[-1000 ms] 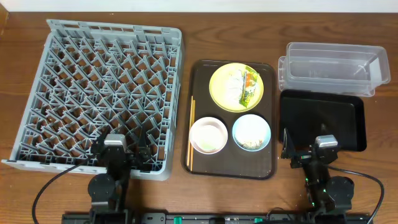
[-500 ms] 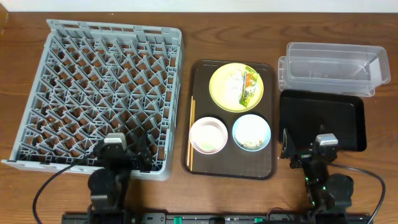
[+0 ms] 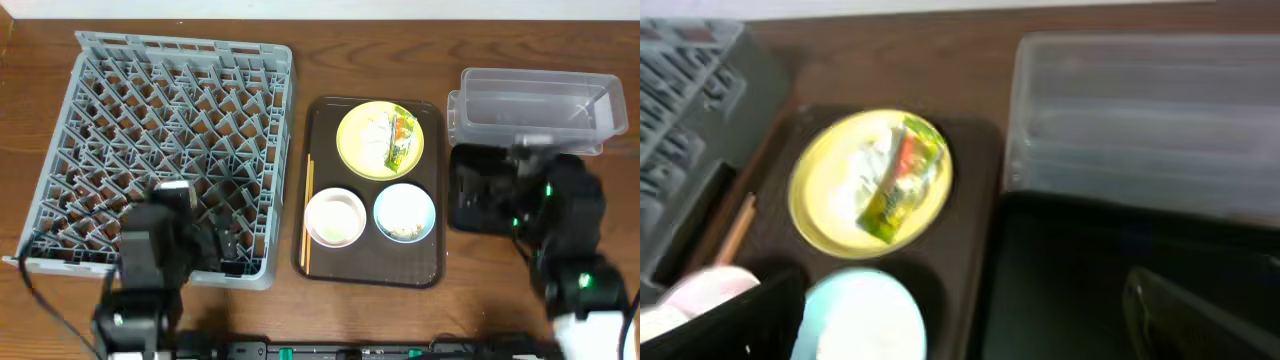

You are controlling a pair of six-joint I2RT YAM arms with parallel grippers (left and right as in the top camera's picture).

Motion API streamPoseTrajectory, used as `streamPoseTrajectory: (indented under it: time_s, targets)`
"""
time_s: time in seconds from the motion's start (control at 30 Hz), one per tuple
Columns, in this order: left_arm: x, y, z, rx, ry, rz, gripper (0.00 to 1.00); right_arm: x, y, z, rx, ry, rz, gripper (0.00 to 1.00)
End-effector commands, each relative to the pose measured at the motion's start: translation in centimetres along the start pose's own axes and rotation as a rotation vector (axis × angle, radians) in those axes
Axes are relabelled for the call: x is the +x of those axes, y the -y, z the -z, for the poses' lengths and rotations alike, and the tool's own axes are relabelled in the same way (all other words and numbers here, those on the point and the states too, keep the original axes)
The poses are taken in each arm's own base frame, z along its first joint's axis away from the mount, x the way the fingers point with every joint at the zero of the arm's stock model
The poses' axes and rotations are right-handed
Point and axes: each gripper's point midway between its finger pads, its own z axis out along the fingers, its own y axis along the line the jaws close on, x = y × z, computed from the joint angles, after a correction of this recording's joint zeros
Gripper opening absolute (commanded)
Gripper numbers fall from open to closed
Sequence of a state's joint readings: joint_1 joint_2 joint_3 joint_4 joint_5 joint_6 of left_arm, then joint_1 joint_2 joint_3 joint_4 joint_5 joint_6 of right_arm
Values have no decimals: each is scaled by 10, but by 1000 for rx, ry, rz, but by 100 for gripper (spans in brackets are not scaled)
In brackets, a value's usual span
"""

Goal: Sort waste into correct bins and load items into the dishwasher
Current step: 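Reach the right gripper to the yellow plate and grasp the snack wrapper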

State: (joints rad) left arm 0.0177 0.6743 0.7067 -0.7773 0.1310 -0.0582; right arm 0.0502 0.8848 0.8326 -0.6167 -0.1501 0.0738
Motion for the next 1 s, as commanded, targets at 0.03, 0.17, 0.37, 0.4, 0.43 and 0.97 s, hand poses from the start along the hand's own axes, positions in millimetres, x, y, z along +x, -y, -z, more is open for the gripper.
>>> streamPoseTrajectory:
  time_s: [0.03,0.17,0.37,0.4,0.43,0.97]
  targets:
    - [-10,2,5,-17,-131,23,97,-27,-11,-12,-52,-183,48,99]
    - [-2,1,-2,-31,-246,37,97,-47,-29,-39,-174,-208,5,99]
    - [0,3,-2,-16,-258,47,97,-61,-61,-82,-249,-162,16,83]
    - [0,3,-2,-16,-258,46,97,-57,-61,-93,-197,-173,16,78]
    - [0,3,-2,-16,-258,46,97,-51,-62,-104,-147,-187,13,73]
    - [0,4,-2,-16,-257,46,97,75,-77,-225,65,-501,-194,36]
